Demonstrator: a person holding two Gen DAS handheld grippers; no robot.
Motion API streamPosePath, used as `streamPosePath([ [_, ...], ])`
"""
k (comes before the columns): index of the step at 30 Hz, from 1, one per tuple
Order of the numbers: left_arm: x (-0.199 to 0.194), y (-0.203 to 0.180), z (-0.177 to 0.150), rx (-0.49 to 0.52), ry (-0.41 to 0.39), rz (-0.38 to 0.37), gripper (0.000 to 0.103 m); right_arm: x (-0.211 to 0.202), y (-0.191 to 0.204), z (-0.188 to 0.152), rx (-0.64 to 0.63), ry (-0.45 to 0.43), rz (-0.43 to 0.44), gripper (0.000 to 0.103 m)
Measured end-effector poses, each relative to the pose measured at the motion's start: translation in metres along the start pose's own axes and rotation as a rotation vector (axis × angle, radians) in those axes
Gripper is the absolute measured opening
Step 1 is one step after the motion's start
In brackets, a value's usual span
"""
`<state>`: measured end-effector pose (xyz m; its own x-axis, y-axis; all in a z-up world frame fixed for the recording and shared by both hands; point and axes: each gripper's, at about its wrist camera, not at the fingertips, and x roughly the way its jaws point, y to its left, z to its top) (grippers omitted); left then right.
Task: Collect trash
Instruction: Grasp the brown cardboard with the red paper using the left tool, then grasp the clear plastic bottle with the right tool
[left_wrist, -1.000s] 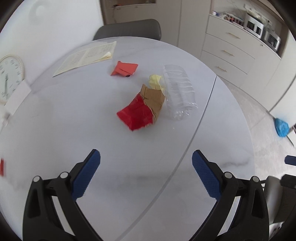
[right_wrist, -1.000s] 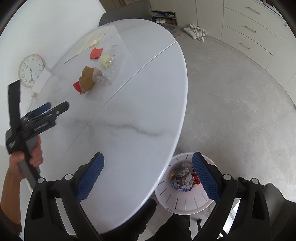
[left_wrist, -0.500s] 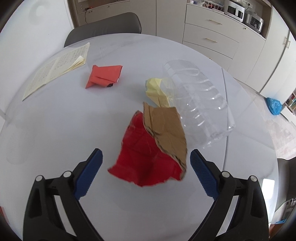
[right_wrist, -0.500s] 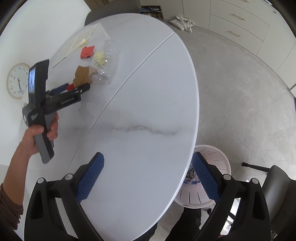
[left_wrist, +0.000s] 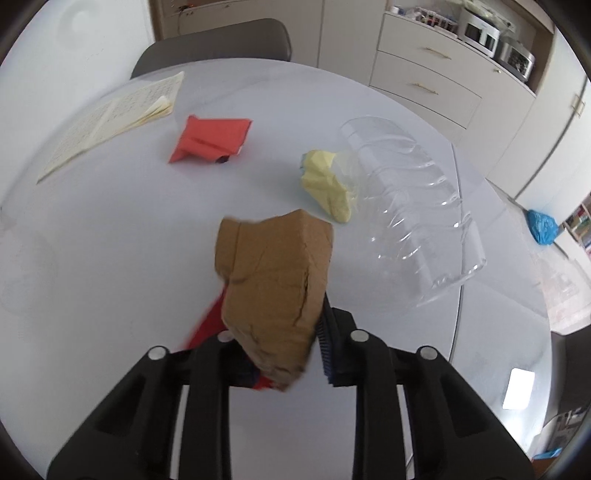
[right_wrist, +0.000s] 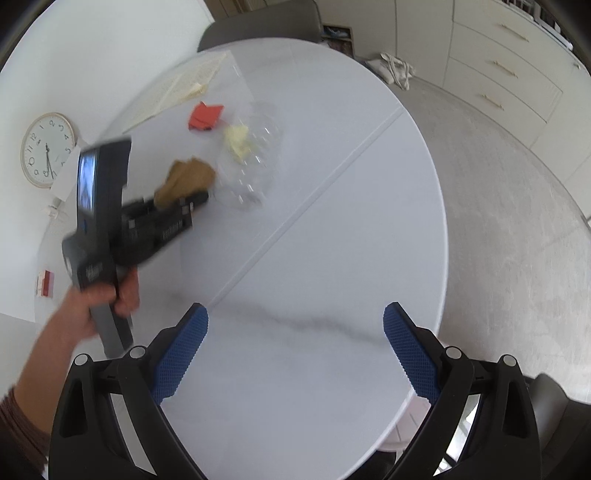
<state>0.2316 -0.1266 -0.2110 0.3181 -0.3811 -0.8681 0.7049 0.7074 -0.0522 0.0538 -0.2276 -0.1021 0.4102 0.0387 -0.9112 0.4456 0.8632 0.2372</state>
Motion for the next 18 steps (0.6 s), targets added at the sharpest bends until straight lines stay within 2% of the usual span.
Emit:
streamPosePath([
  [4, -0.017, 0.013, -0.016, -0.071, 0.0, 0.006, 0.019, 0.021, 0.019, 0.043, -0.035, -0.034, 0.008, 0.095],
  [8, -0.041, 0.026, -0.032, -0.139, -0.004, 0.004, 0.018, 0.053, 0.039, 0.081, -0.06, -0.052, -0.029, 0.095],
  [15, -0.069, 0.042, -0.056, -0.241, -0.004, -0.03, 0.018, 0.116, 0.057, 0.118, -0.09, -0.007, -0.162, 0.095],
  [16, -0.069, 0.044, -0.058, -0.245, -0.002, -0.032, 0.017, 0.121, 0.059, 0.119, -0.096, 0.0, -0.181, 0.094],
  [18, -0.071, 0.048, -0.063, -0.256, -0.002, -0.04, 0.014, 0.126, 0.06, 0.119, -0.108, 0.003, -0.206, 0.081],
])
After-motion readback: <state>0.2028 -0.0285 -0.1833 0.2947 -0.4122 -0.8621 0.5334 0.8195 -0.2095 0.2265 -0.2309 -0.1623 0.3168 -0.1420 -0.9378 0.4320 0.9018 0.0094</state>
